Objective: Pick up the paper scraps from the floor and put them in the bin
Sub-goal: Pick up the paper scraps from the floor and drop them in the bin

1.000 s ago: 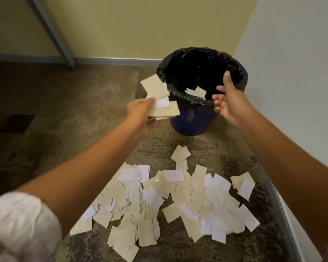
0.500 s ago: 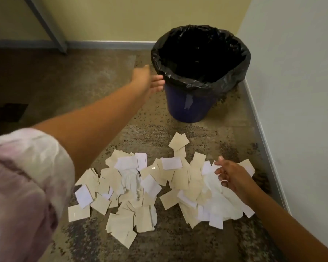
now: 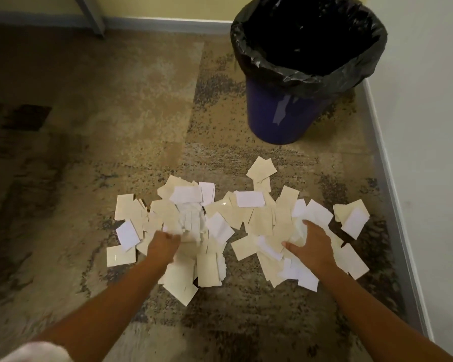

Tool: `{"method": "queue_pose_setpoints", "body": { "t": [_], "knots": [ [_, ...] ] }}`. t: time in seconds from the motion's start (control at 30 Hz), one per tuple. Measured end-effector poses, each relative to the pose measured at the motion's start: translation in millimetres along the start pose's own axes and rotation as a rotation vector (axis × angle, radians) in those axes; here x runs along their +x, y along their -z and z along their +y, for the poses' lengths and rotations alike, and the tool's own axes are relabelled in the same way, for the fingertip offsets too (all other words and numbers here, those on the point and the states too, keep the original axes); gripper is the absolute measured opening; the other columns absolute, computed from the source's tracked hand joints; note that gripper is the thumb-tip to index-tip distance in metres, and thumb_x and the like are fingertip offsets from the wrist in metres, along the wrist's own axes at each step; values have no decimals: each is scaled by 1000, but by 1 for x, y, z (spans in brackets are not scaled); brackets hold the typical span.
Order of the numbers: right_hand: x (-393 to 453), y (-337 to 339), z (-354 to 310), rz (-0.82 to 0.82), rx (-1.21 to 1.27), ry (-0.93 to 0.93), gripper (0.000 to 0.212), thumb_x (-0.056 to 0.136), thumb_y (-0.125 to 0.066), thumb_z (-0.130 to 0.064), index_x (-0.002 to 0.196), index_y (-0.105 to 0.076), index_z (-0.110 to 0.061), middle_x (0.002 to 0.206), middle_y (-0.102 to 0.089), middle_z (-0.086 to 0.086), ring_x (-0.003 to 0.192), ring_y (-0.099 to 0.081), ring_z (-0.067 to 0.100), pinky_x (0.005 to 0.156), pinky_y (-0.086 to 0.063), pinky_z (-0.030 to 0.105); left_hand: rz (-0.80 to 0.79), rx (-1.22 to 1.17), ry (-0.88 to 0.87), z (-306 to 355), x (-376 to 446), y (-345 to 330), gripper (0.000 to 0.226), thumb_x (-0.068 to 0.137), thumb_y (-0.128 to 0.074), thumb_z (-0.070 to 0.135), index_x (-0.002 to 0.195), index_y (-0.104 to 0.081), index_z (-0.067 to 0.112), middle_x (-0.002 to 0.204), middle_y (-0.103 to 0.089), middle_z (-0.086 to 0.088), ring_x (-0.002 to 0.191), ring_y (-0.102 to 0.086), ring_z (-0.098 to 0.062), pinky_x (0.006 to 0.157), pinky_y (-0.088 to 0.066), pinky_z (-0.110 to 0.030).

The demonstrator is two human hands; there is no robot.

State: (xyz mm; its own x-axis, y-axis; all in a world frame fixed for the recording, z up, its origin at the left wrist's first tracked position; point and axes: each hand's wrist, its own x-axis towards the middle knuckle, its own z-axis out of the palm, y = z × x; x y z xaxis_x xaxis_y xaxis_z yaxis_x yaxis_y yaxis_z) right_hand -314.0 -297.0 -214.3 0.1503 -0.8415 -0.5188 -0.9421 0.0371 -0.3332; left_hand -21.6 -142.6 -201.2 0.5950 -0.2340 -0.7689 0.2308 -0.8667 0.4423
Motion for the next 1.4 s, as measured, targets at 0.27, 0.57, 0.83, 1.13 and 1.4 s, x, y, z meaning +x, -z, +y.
{"method": "queue_pose_setpoints", "body": {
  "t": [0.27,0.57,0.83,1.13,1.4],
  "knots": [
    [-26,-45,-21,-126,-158,140,51,80,-63,-52,126,-51,-35,151,-30,3,136,-31,29,108,-31,43,165,157,159,-88,-15,-1,87,79,-72,29,144,-23,1,146,-26,-25,134,-28,-43,107,-32,-52],
    [-72,-80,-11,-297,-255,522,32,86,-61,-37,116,-60,-28,143,-45,-9,137,-32,14,115,-14,37,114,61,17,-99,-15,-11,74,71,-78,36,129,-48,3,133,-44,-20,118,-46,-35,97,-46,-42],
    [-76,-44,7,52,203,354,13,85,-64,-32,80,-63,-20,84,-64,-1,81,-57,14,71,-45,24,-12,16,-14,-96,-24,-41,79,70,-78,38,132,-41,4,134,-49,-17,118,-50,-36,96,-47,-49],
    [-50,-35,65,-20,80,-338,82,77,-68,-50,139,-36,-7,141,-36,23,128,-38,37,106,-34,46,68,104,-6,-86,-40,-58,78,77,-74,31,136,-33,1,141,-28,-21,123,-43,-39,98,-41,-44],
    [-45,-30,67,-93,-477,-72,100,76,-58,-65,148,2,-32,136,-37,15,122,-45,32,97,-42,46,85,255,-123,-85,-36,-46,69,77,-74,30,130,-38,4,135,-30,-18,116,-48,-36,100,-44,-43]
  ]
}}
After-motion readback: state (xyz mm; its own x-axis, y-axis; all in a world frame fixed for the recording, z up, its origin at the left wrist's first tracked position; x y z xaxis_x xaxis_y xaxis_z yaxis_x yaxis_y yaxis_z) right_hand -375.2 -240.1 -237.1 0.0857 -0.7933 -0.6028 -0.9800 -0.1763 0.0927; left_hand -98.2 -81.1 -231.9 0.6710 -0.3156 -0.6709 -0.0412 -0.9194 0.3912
